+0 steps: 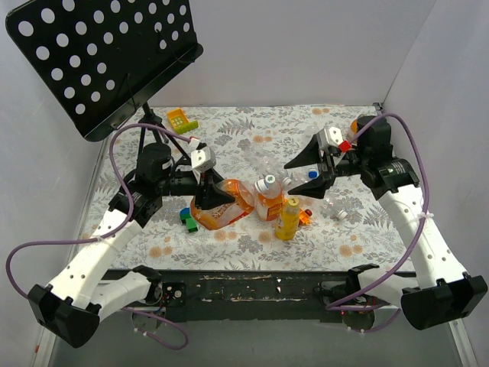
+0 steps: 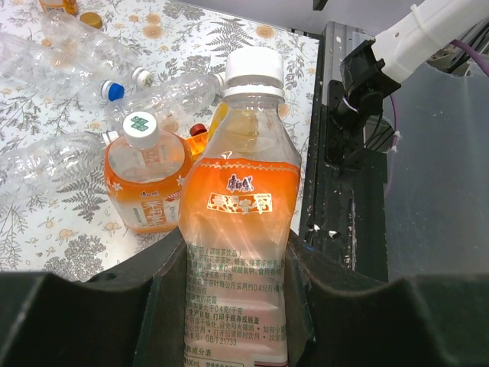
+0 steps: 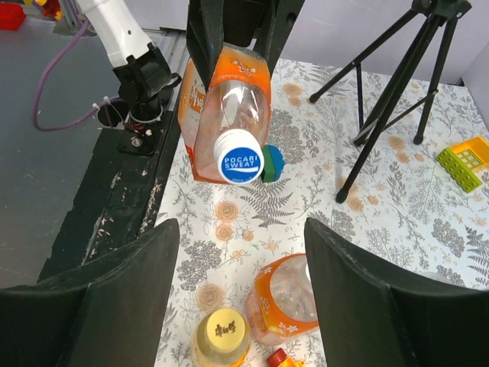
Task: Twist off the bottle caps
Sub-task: Unscrew the bottle cap from the plastic bottle.
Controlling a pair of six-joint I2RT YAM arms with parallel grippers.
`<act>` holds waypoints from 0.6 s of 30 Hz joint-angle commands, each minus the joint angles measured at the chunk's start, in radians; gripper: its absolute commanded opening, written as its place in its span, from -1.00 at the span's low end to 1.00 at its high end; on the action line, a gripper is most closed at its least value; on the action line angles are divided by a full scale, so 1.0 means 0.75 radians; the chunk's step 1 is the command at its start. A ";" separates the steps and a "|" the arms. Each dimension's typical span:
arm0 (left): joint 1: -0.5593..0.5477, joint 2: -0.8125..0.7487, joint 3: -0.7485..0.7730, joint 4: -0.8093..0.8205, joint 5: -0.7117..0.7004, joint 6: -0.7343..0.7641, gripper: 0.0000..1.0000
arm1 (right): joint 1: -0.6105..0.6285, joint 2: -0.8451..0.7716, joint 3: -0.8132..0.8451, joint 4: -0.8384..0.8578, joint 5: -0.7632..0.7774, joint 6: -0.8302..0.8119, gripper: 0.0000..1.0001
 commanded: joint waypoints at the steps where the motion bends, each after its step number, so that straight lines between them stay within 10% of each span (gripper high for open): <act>1: 0.005 -0.068 -0.010 0.018 -0.042 0.008 -1.00 | -0.057 -0.075 -0.048 0.153 -0.094 0.163 0.48; 18: -0.177 -0.134 -0.037 0.104 -0.420 -0.062 -1.00 | -0.241 -0.130 -0.279 0.842 -0.137 0.983 0.47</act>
